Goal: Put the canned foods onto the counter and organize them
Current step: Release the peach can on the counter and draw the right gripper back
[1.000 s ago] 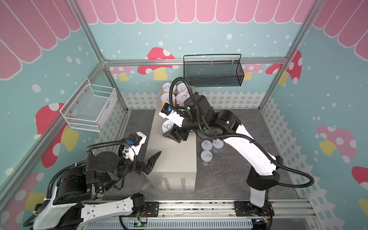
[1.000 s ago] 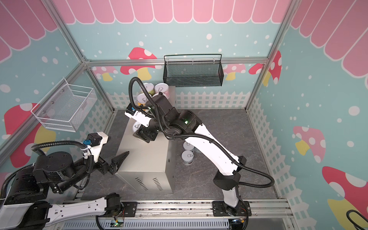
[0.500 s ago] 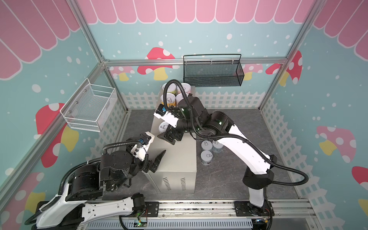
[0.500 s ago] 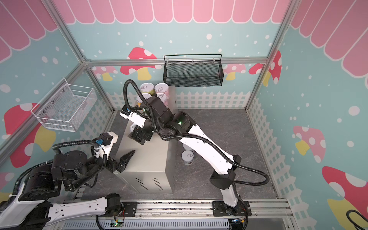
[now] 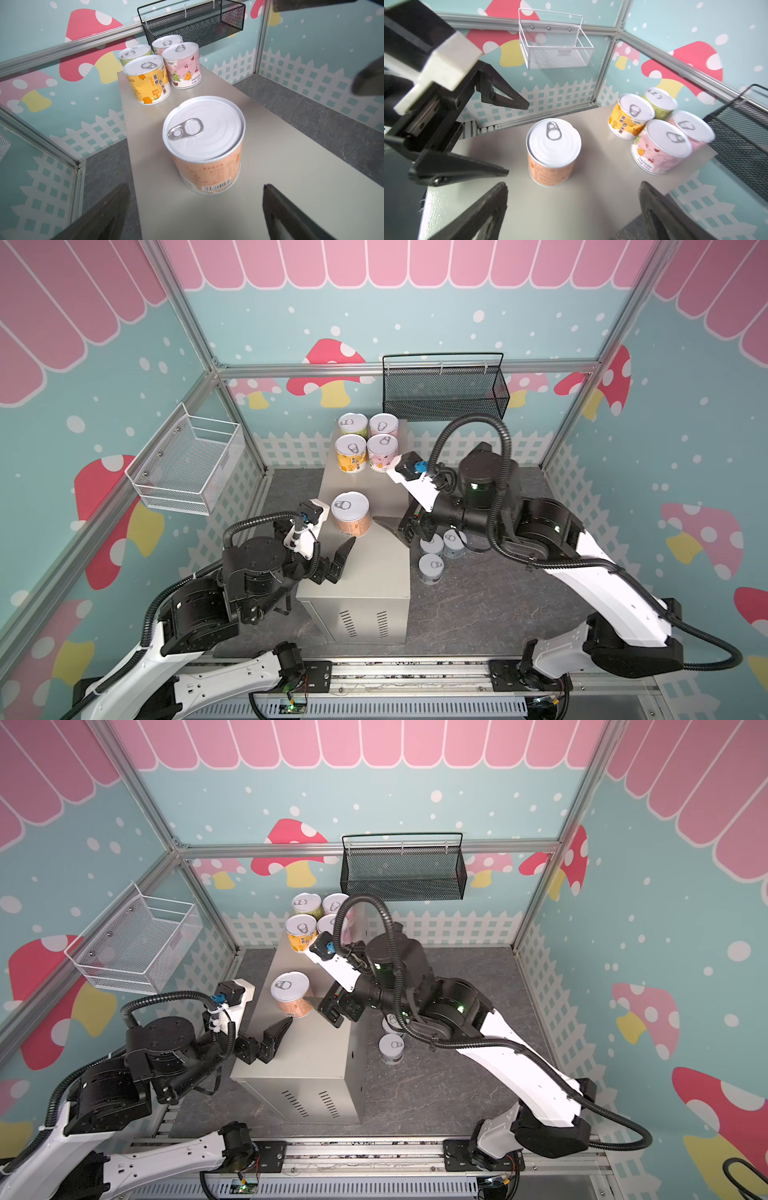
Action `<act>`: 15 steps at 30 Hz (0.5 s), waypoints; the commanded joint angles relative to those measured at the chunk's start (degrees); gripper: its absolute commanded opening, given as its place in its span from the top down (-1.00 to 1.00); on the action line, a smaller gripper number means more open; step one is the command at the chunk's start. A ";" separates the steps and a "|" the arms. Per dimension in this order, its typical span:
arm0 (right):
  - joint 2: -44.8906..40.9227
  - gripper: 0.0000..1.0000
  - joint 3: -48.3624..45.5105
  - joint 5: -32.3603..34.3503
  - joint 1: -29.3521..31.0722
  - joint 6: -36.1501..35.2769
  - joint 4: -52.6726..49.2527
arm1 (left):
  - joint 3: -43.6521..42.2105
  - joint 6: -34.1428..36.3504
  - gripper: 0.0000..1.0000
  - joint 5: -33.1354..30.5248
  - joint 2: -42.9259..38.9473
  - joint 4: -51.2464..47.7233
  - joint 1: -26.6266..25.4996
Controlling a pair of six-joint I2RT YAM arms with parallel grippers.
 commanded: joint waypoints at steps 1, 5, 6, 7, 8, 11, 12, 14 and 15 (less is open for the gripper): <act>-3.79 -0.99 -7.43 4.22 0.48 0.92 6.22 | -1.12 1.33 -1.00 7.41 1.43 3.37 3.68; -8.60 -0.99 -14.43 5.77 0.48 1.52 9.32 | -1.57 1.36 -1.00 14.97 2.98 6.08 8.47; -9.38 -0.99 -15.60 6.26 0.48 1.61 9.58 | -1.43 1.17 -1.00 16.88 3.67 6.64 10.31; -10.09 -0.99 -16.73 6.58 0.45 1.67 9.85 | -1.25 0.74 -1.00 18.96 4.35 6.88 11.95; -10.70 -0.99 -17.62 6.67 0.43 1.72 10.19 | -1.16 0.43 -0.99 20.49 4.88 7.29 13.09; -12.30 -0.99 -20.39 6.62 0.46 1.85 11.28 | -1.56 -0.57 -0.99 24.17 5.80 9.24 16.23; -12.61 -0.99 -21.17 6.68 0.42 1.80 11.52 | -1.89 -0.85 -0.98 24.93 5.82 9.97 17.02; -13.15 -0.99 -22.51 7.05 0.47 1.77 11.88 | -2.60 -1.25 -0.97 26.60 5.98 11.42 18.28; -13.42 -0.99 -23.21 6.94 0.45 1.63 12.17 | -2.88 -1.51 -0.96 27.35 6.16 11.95 18.89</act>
